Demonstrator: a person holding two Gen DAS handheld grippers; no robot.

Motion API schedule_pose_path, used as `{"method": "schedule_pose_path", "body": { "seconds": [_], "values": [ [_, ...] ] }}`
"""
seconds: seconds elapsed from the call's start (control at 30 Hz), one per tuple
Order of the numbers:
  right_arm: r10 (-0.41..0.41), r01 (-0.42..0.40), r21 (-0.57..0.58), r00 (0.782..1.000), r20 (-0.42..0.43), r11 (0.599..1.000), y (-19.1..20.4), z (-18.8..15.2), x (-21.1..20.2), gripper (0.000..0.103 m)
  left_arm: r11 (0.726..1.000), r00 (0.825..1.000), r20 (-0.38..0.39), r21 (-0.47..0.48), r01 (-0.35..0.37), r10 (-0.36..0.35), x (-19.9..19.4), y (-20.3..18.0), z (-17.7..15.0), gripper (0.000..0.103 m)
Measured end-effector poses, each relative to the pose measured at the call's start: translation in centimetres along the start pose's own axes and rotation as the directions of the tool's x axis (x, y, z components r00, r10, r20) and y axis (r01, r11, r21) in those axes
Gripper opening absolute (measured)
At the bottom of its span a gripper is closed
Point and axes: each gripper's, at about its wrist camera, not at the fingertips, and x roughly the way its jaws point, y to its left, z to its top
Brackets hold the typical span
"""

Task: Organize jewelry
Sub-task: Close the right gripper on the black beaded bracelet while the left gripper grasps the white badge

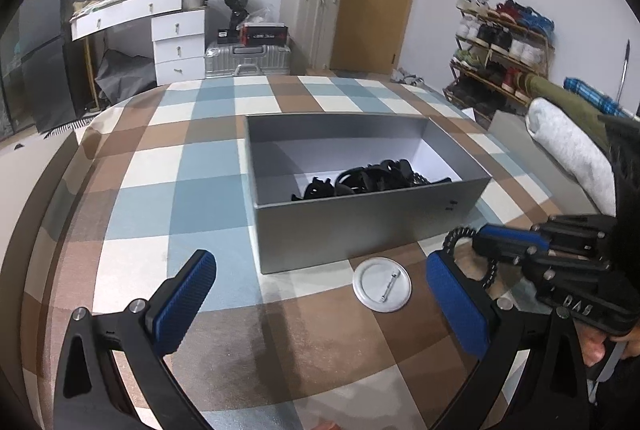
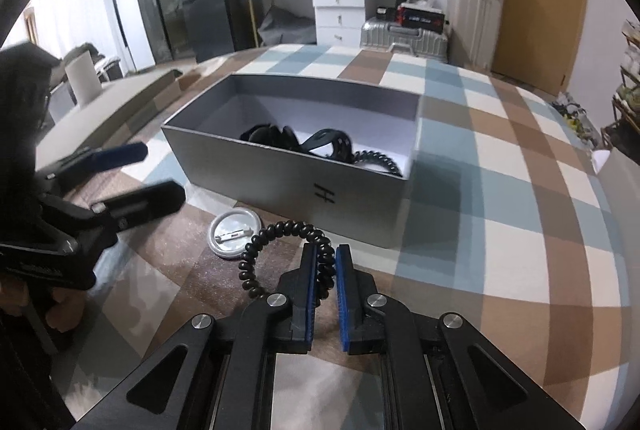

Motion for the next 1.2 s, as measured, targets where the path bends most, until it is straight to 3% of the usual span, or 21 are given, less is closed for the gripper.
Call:
{"method": "schedule_pose_path", "body": {
  "seconds": [0.2,0.47,0.57,0.7,0.9,0.97,1.03,1.2],
  "values": [
    [0.022,-0.024,0.028,0.999,0.048,0.999,-0.5,-0.2,-1.4,0.008,1.000,1.000,-0.004,0.014,-0.005,0.005,-0.1,-0.3,0.1,0.102],
    [0.029,-0.033,0.044,0.997,0.077,0.998,-1.2,-0.2,-2.6,0.008,0.994,0.993,-0.115,0.104,-0.018,0.030,1.1,-2.5,-0.4,0.100],
    [0.036,-0.040,0.052,0.996,0.083,0.998,-1.6,-0.1,-3.0,0.009,0.990,0.986,-0.165,0.138,-0.003,0.026,2.0,-3.3,-0.6,0.093],
    [0.036,-0.043,0.067,0.994,0.102,0.997,-2.2,0.0,-3.8,0.009,0.986,0.977,-0.207,0.167,-0.021,0.055,3.0,-3.8,-0.7,0.071],
    [0.039,-0.049,0.079,0.992,0.121,0.996,-2.8,0.1,-4.5,0.009,0.987,0.971,-0.234,0.164,-0.003,0.042,3.3,-3.8,-0.4,0.069],
    [0.041,-0.051,0.086,0.992,0.122,0.995,-3.0,0.1,-4.6,0.009,0.985,0.973,-0.227,0.171,0.003,0.037,3.1,-4.0,-0.4,0.059],
    [0.044,-0.055,0.088,0.991,0.123,0.995,-3.0,0.1,-4.7,0.009,0.983,0.975,-0.220,0.183,0.015,0.026,2.9,-4.2,-0.5,0.037],
    [0.050,-0.062,0.091,0.990,0.132,0.994,-3.1,0.1,-5.1,0.009,0.981,0.977,-0.211,0.194,0.012,0.030,2.8,-4.4,-0.6,0.037]
  ]
}}
